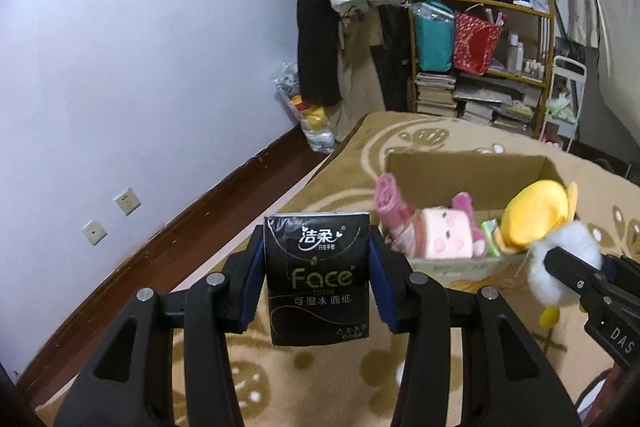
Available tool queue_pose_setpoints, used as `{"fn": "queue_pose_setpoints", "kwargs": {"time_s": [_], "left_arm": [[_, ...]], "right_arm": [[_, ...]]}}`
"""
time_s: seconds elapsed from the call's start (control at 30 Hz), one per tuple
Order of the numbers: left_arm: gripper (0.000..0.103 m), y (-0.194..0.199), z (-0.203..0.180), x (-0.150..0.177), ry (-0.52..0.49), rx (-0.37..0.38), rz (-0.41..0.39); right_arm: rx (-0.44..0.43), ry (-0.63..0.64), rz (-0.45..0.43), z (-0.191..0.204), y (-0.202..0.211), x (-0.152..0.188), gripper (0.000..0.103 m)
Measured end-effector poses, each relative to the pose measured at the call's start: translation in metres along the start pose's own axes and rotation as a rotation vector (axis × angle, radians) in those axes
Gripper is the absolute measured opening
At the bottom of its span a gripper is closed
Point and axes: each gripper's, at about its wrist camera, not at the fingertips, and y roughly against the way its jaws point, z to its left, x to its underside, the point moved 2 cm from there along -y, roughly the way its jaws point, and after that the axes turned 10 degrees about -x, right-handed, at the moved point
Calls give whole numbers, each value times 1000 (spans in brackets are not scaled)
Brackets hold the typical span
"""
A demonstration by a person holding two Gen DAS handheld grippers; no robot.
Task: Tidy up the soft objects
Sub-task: 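Carry the tissue pack and white plush over the box and release both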
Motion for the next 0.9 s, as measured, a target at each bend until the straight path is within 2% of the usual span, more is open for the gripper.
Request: {"fn": "queue_pose_setpoints", "kwargs": {"time_s": [0.53,0.83,0.9], "left_arm": [[46,-6,-41,-51,-74,51,-109],[46,-28,-71,-55,-128,49,-122],[46,-33,-78,-55,-132,67,-115]], "right_arm": [[28,79,-77,-4,-2,-42,36],[47,100,-78,-22,-16,-67,36],[50,100,-77,-28,-19,-72,36]]}}
